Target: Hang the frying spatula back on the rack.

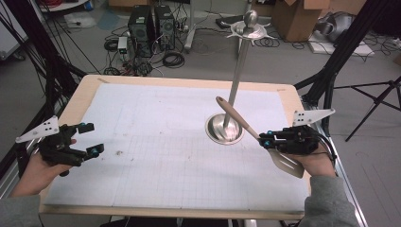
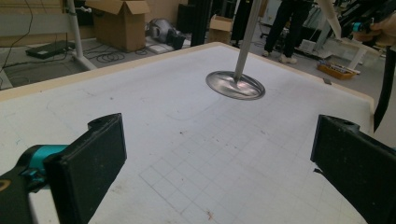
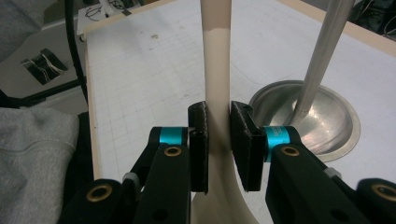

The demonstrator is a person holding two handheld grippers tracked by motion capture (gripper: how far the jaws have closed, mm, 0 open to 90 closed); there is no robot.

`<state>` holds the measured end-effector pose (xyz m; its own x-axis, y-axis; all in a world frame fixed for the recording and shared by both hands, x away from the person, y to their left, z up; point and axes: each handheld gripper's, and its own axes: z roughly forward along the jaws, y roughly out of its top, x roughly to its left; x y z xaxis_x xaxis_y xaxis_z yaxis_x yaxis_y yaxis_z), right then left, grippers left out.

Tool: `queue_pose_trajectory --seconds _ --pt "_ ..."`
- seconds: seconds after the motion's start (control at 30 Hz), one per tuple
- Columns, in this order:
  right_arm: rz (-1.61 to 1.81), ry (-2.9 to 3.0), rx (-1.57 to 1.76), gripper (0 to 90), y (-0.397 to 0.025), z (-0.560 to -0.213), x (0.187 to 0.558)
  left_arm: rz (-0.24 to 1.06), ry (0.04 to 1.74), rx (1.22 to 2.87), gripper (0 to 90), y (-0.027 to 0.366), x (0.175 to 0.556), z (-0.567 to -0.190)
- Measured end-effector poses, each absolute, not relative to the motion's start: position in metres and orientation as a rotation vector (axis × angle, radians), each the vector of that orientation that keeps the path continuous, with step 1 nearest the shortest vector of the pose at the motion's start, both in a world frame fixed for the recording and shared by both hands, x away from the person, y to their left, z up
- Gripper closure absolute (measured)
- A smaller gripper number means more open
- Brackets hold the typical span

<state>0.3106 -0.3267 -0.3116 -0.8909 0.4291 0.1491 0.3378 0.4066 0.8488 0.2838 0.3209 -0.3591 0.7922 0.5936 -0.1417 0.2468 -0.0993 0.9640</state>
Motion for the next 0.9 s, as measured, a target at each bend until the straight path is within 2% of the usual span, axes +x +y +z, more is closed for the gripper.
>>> queue_pose_trajectory --seconds 0.9 --pt "1.545 2.493 0.674 78.1 -0.339 -0.279 0.314 0.336 0.686 1.689 3.9 0.327 0.278 -0.363"
